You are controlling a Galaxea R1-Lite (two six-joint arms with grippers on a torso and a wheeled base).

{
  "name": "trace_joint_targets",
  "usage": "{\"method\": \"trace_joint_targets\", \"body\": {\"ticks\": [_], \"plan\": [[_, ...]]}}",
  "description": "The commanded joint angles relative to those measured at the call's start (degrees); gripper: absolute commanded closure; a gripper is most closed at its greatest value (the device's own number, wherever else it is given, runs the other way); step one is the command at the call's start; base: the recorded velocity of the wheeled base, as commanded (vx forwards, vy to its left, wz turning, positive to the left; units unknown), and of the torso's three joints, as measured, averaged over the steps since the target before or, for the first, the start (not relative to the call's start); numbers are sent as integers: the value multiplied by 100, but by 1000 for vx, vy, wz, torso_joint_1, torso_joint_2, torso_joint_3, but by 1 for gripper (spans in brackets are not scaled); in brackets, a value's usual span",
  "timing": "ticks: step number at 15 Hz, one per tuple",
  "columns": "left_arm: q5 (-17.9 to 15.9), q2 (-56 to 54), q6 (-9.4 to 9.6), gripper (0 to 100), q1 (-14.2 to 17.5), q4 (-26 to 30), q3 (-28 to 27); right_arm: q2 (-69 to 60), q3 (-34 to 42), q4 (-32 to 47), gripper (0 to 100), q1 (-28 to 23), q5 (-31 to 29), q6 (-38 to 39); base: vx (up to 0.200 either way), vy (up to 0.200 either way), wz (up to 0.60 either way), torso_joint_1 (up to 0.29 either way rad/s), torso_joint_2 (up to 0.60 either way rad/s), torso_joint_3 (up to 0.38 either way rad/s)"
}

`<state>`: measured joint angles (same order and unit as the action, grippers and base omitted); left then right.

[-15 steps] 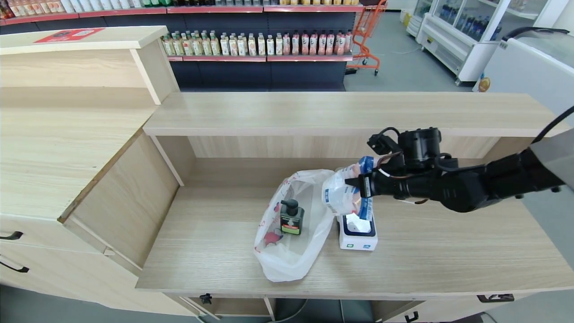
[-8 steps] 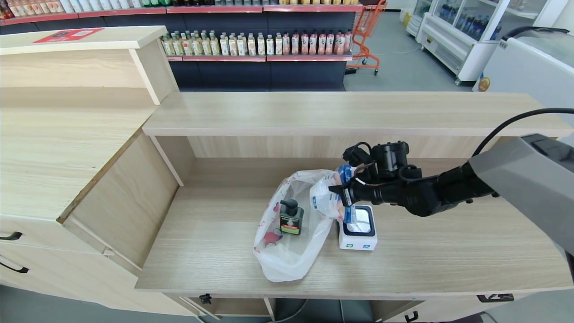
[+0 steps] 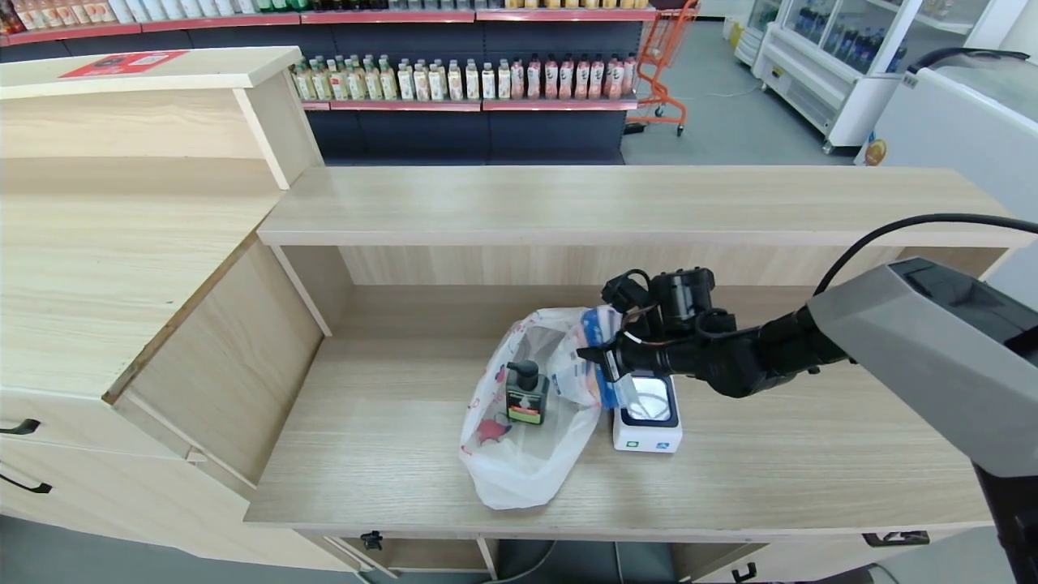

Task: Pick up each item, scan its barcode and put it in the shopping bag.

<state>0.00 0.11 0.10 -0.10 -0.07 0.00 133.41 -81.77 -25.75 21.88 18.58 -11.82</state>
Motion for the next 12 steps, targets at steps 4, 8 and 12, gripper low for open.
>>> {"method": "trace_joint_targets", "body": {"ticks": [4, 8, 12], "plan": [[0, -2, -1, 0, 1, -1, 0, -211, -84, -396, 0, 53, 49, 418, 0, 0, 0, 0, 0, 0], [0, -2, -1, 0, 1, -1, 0, -1705, 1023, -809, 0, -325, 172, 1112, 0, 0, 0, 0, 0, 0], [0, -2, -1, 0, 1, -1, 0, -4113, 3396, -62, 0, -1872, -91, 980, 0, 0, 0, 0, 0, 0]]}}
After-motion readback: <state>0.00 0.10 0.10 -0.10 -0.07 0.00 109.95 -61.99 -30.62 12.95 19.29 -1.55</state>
